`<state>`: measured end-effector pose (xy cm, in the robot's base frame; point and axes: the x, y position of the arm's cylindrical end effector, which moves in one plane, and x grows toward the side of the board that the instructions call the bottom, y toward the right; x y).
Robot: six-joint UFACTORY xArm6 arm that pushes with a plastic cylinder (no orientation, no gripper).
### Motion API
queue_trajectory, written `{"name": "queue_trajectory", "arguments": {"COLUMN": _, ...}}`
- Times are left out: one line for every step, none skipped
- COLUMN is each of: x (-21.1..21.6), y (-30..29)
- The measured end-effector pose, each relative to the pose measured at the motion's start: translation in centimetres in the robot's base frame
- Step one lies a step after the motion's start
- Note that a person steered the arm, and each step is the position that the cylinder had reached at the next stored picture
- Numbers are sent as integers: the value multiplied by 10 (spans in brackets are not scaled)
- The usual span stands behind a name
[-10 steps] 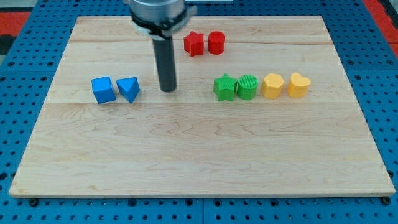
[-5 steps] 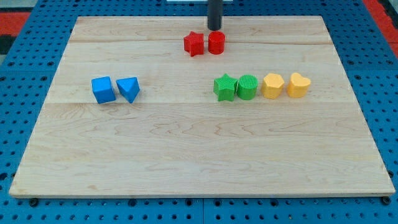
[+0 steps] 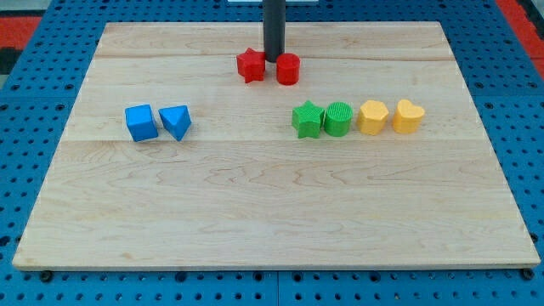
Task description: Move the red circle towards the top of the yellow heart
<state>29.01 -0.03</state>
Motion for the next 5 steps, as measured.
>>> {"name": "queue_trajectory", "arguments": {"x": 19, "y": 15}}
{"name": "queue_trajectory", "arguments": {"x": 30, "y": 2}}
{"name": "queue_trajectory", "arguments": {"x": 40, "y": 1}}
{"name": "queue_trajectory", "arguments": {"x": 43, "y": 17}}
{"name": "queue_trajectory", "arguments": {"x": 53, "y": 36}}
